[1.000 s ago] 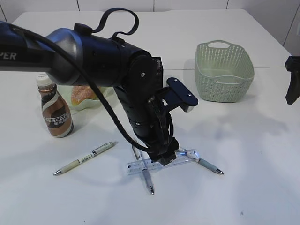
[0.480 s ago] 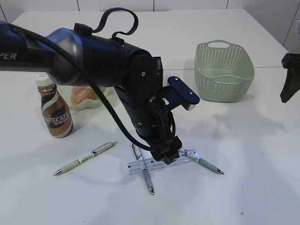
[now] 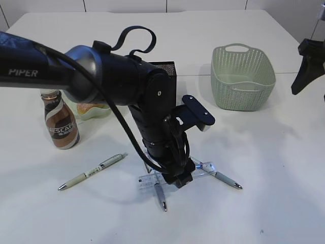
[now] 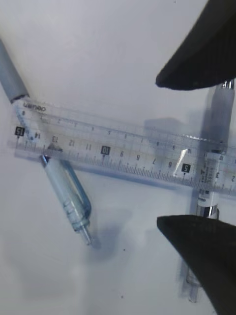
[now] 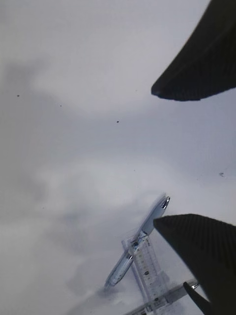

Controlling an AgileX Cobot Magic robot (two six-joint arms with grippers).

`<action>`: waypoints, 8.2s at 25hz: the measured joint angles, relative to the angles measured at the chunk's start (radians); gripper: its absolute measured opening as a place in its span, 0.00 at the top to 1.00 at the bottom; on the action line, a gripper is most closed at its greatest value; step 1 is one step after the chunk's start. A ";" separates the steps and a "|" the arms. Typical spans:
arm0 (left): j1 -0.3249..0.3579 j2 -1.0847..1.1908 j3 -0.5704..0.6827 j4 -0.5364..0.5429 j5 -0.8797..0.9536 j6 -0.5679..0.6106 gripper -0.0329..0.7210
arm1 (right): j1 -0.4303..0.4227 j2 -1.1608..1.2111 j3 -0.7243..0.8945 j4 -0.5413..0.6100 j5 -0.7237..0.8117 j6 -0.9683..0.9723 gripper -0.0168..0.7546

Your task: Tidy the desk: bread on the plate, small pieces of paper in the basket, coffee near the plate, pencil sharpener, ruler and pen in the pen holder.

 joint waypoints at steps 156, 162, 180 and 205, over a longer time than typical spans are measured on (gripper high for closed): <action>0.230 0.077 -0.352 -0.127 -0.777 -0.047 0.60 | 0.000 0.001 -0.054 0.032 0.000 -0.106 0.24; 0.239 0.123 -0.352 -0.143 -0.825 -0.047 0.60 | 0.000 0.001 -0.054 0.032 0.000 -0.109 0.24; 0.286 0.231 -0.352 -0.193 -0.904 -0.047 0.60 | 0.000 0.001 -0.054 0.025 -0.002 -0.123 0.24; 0.287 0.257 -0.353 -0.232 -0.892 -0.047 0.60 | 0.000 0.001 -0.054 0.025 -0.018 -0.127 0.24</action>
